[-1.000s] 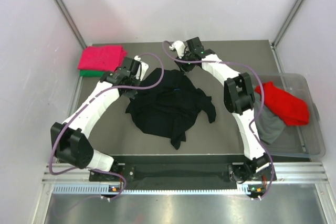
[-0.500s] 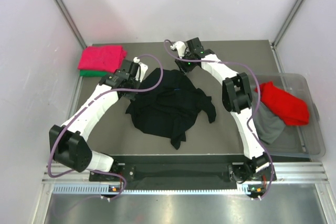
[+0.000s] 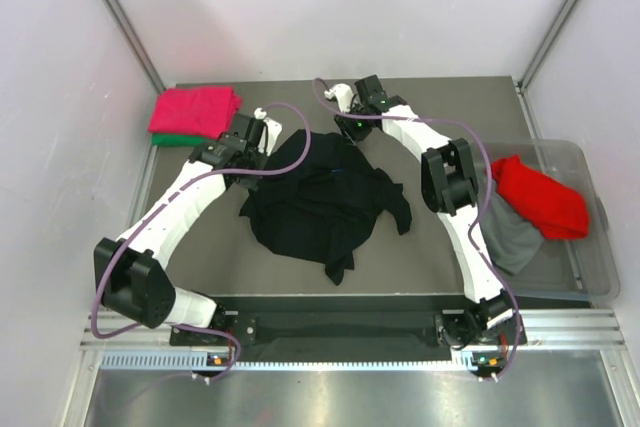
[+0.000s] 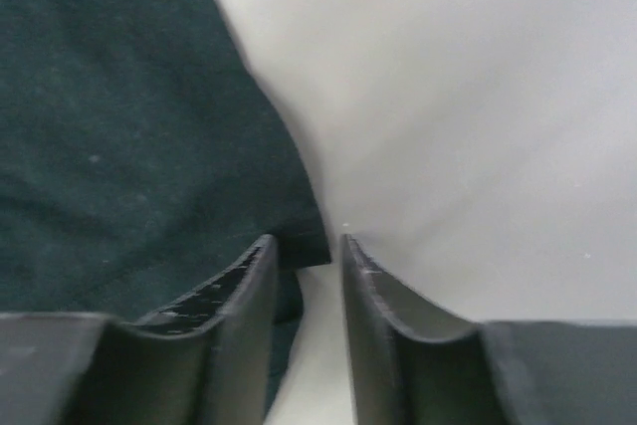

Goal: Fold and stack the t-shirts
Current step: Flatten the tshirt out

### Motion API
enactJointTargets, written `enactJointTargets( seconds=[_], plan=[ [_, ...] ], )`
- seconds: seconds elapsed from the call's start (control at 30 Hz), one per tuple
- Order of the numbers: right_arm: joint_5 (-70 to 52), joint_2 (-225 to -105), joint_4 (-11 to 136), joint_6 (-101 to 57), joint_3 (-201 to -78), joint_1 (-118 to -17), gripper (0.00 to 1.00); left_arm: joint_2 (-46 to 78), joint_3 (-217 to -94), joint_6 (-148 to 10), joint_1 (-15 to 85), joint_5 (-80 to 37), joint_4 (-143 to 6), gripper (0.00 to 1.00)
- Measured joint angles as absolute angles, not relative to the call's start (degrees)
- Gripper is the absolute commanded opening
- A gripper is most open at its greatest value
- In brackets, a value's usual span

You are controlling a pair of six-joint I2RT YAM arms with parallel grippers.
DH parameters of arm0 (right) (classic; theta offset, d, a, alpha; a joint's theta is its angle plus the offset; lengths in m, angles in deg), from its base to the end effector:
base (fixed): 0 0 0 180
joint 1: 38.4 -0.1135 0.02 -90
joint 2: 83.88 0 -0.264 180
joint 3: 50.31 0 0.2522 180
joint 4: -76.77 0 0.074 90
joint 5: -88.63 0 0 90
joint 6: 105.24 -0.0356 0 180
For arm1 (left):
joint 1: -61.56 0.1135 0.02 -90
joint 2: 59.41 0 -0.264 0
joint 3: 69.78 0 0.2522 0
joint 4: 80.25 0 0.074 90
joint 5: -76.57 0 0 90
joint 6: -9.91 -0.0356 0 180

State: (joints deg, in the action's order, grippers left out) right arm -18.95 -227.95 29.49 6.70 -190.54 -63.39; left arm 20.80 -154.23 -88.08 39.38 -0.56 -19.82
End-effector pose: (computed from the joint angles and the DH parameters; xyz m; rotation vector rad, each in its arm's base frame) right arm 0.4968 0.2434 0.1675 -1.0953 2.1883 0.4006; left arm 0.2689 -0.1010 0.3020 0.5733 2.4593 0.1877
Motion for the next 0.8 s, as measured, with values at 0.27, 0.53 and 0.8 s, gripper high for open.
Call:
enactJointTargets(
  seconds=[0.27, 0.53, 0.8],
  plan=[
    [-21.10, -227.95, 28.99, 6.28, -190.57, -63.39, 0.06, 20.80, -154.12, -88.06, 39.38, -0.56, -19.88, 0.00],
    [-21.05, -226.60, 28.73, 6.19, -189.67, -62.69, 0.00, 20.20, -154.21, -88.65, 39.38, 1.25, -20.10, 0.00],
    [-17.93, -197.94, 31.87, 9.45, -174.17, -57.75, 0.00, 16.71, -163.44, -92.94, 39.38, 5.75, -21.09, 0.00]
  ],
)
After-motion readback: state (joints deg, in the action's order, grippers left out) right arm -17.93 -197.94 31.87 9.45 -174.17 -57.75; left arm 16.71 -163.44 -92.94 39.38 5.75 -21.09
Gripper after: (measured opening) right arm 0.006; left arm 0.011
